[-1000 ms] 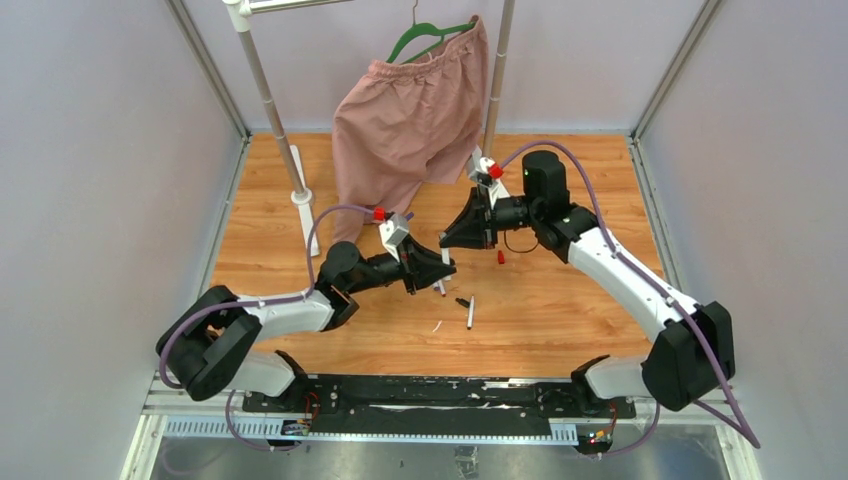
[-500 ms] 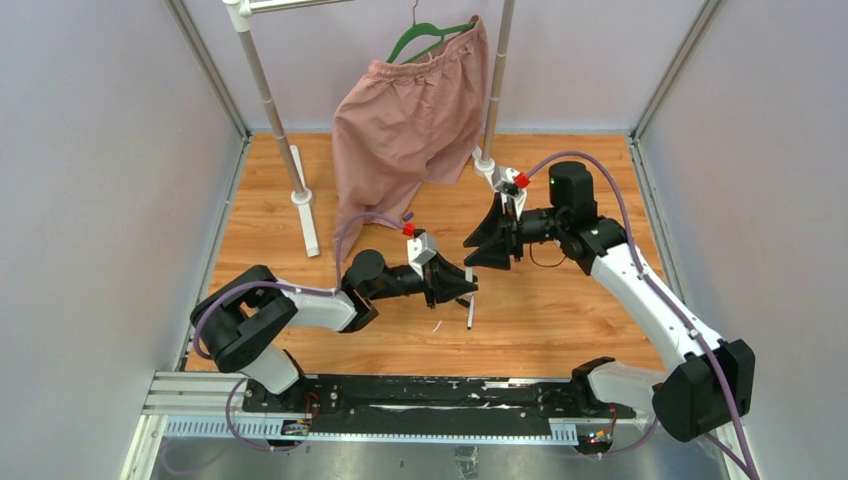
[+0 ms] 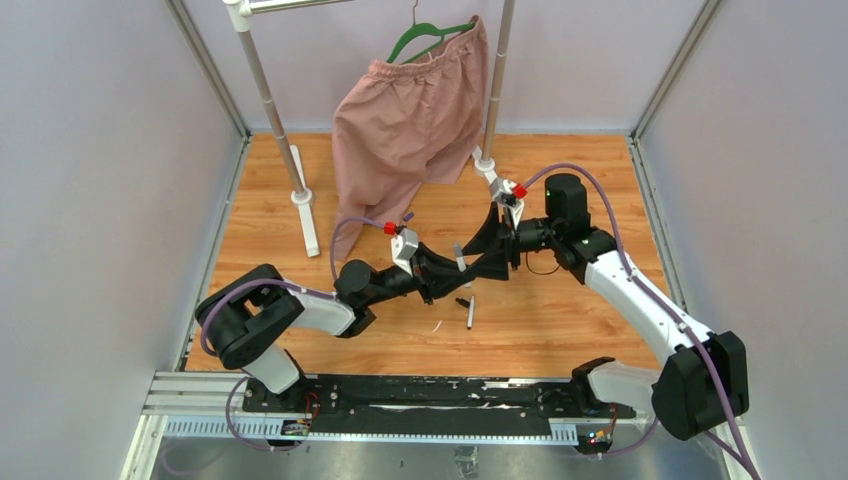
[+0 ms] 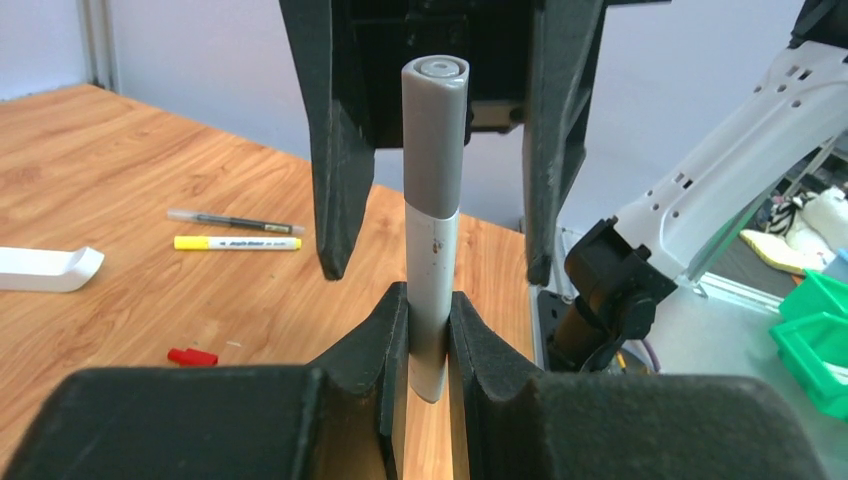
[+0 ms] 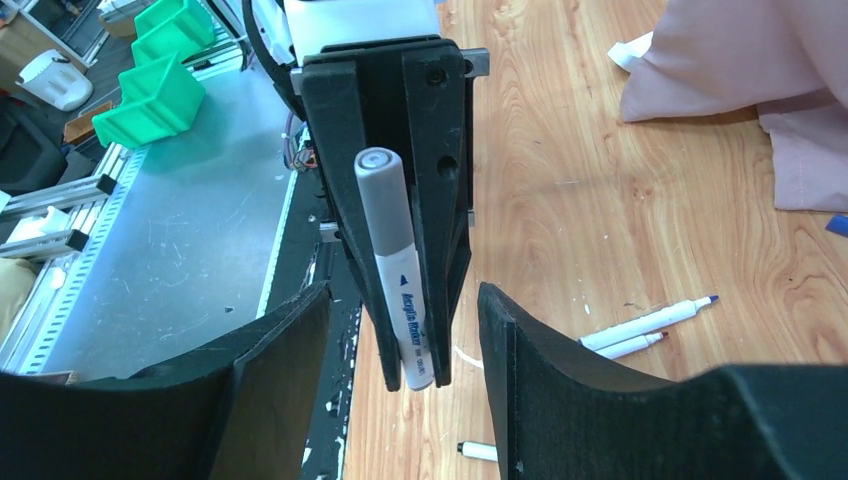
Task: Insert the pens into the pen caps
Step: Place the pen at the center of the board.
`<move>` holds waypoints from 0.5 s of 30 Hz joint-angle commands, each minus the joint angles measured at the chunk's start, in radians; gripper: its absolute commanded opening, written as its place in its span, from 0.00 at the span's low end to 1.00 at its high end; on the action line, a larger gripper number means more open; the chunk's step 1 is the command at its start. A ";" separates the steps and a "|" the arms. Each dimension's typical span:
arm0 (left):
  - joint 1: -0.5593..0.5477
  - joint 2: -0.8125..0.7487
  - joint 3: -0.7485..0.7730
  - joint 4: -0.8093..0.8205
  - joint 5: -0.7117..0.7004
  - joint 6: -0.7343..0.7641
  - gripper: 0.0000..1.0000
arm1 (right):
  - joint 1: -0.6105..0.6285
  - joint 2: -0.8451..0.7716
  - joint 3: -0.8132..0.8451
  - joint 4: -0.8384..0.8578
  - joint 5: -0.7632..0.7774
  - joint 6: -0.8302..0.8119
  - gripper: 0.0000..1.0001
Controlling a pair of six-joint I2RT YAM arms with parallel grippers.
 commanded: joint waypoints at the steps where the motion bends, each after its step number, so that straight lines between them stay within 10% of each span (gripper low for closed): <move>1: -0.012 0.006 0.010 0.057 -0.029 -0.022 0.00 | 0.003 0.006 -0.040 0.156 -0.021 0.075 0.60; 10: -0.026 0.015 0.028 0.058 -0.035 -0.029 0.00 | 0.033 0.010 -0.069 0.257 -0.001 0.160 0.47; 15: -0.027 0.015 0.033 0.057 -0.048 -0.035 0.00 | 0.044 0.022 -0.065 0.255 -0.018 0.156 0.23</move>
